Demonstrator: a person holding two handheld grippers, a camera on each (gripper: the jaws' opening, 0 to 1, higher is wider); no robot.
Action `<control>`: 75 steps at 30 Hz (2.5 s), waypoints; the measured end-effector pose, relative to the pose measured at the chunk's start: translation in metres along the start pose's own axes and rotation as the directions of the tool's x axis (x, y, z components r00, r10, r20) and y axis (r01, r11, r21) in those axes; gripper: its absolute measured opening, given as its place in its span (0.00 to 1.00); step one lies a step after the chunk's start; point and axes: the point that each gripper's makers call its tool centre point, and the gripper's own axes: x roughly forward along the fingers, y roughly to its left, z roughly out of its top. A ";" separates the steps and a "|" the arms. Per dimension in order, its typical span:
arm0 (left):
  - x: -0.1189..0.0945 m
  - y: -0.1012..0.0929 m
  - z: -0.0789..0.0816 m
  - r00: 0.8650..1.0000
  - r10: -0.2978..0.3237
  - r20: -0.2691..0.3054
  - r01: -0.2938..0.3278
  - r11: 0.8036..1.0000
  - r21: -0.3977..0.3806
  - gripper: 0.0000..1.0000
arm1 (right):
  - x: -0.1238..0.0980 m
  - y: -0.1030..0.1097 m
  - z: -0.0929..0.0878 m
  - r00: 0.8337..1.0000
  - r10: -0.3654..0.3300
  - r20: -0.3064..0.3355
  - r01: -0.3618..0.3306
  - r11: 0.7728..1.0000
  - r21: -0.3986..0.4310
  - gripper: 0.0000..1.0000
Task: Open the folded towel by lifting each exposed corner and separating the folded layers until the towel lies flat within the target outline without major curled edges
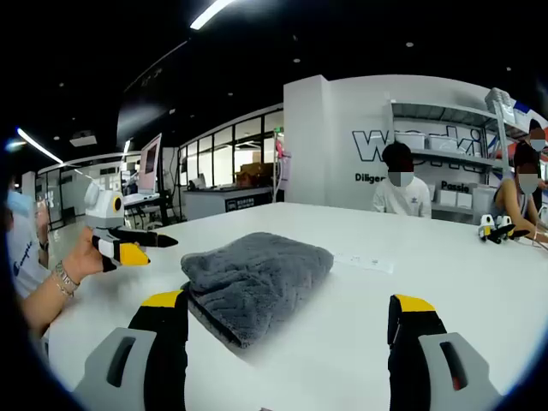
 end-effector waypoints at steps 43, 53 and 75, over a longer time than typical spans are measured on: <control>-0.005 -0.003 -0.003 1.000 -0.003 0.012 0.004 0.999 -0.047 0.96 | 0.018 0.049 0.003 0.995 0.099 -0.003 -0.098 0.986 -0.132 0.94; -0.006 0.003 -0.004 1.000 0.009 0.021 -0.007 0.996 -0.084 0.95 | 0.032 0.085 -0.002 0.989 0.144 -0.027 -0.146 0.962 -0.230 0.93; -0.015 0.021 -0.003 0.995 0.097 0.000 -0.097 0.995 -0.040 0.95 | 0.057 0.117 0.010 0.978 0.204 -0.036 -0.206 0.944 -0.259 0.88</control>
